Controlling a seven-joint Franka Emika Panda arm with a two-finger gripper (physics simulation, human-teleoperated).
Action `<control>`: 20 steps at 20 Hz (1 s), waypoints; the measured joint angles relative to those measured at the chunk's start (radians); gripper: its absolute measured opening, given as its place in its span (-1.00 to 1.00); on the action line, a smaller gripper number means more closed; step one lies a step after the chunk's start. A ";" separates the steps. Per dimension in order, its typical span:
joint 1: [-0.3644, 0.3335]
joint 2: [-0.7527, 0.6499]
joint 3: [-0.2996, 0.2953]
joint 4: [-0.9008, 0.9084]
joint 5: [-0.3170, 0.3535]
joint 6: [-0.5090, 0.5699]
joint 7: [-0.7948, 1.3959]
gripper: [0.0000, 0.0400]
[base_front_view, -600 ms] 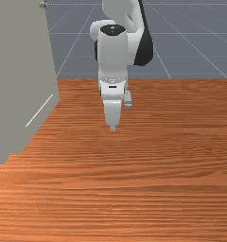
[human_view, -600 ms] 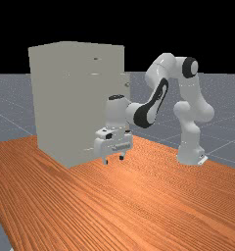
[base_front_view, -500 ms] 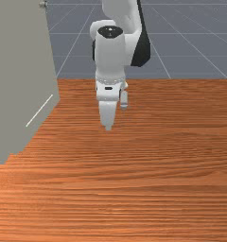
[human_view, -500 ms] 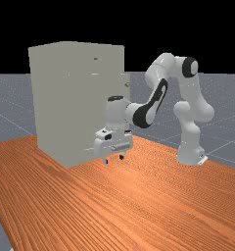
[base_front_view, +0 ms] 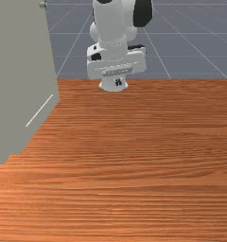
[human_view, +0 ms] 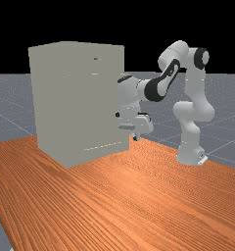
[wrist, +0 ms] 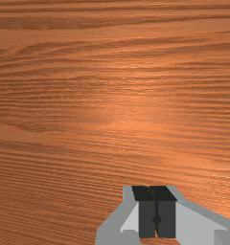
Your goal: Open the cabinet door
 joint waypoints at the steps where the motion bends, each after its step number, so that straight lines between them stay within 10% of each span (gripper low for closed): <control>1: -0.003 -0.012 -0.002 -0.004 0.006 -0.006 0.024 -0.98; 16: -0.172 -1.054 0.043 -0.564 -0.158 0.217 0.243 -1.00; 18: -0.211 -1.097 0.047 -0.604 -0.182 0.262 0.257 0.26; 20: -0.247 -1.164 0.053 -0.636 -0.209 0.269 0.263 0.73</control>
